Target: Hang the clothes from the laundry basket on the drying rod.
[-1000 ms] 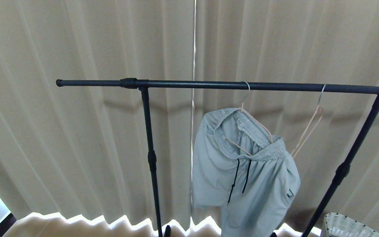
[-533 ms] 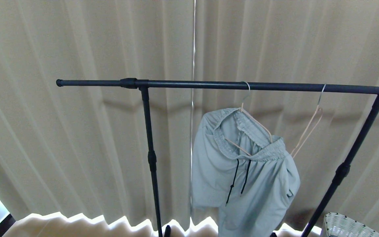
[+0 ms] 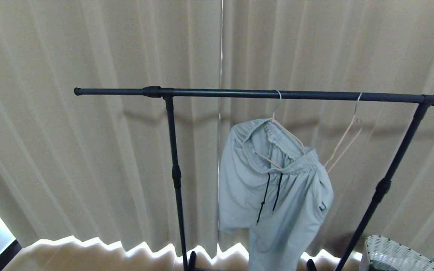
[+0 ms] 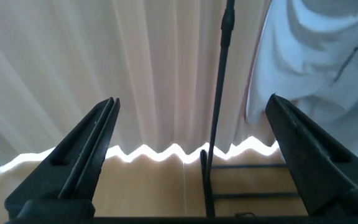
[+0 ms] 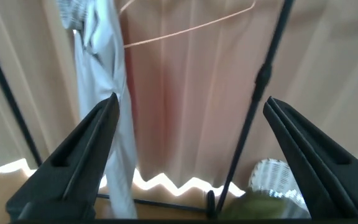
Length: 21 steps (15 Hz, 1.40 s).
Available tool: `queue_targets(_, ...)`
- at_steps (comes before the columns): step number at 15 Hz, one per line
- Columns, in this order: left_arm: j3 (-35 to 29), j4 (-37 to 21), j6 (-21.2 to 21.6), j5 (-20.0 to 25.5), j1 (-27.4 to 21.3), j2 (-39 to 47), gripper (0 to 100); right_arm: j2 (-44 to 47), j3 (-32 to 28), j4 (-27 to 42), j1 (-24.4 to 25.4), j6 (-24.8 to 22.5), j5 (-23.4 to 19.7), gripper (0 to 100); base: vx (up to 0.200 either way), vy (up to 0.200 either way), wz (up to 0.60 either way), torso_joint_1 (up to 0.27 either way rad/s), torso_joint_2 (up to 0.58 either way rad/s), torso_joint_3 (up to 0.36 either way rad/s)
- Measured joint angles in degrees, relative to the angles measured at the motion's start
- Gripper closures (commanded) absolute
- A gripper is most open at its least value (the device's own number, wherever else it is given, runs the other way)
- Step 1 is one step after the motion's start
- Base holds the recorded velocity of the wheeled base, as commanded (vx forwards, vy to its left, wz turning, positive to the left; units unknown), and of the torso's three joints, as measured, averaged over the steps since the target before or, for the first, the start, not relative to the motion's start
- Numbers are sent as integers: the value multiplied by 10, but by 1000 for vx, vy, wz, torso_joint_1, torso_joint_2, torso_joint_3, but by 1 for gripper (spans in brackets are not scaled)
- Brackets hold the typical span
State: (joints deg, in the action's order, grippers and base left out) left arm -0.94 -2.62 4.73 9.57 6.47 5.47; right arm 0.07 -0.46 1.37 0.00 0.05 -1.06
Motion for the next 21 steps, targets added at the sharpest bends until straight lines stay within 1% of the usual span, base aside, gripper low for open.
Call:
queue_targets(3,0,0,0,0,0,0,0,0,1,0,0,-2,1,0,-200,0,0,2,2,4)
queue_targets(6,0,0,-2,0,0,0,0,0,1,-1,0,-8,3,0,0,0,0,0,0,0)
queue_targets(21,0,0,-2,0,0,1,0,0,2,0,0,-8,4,0,0,-200,0,5,4,2)
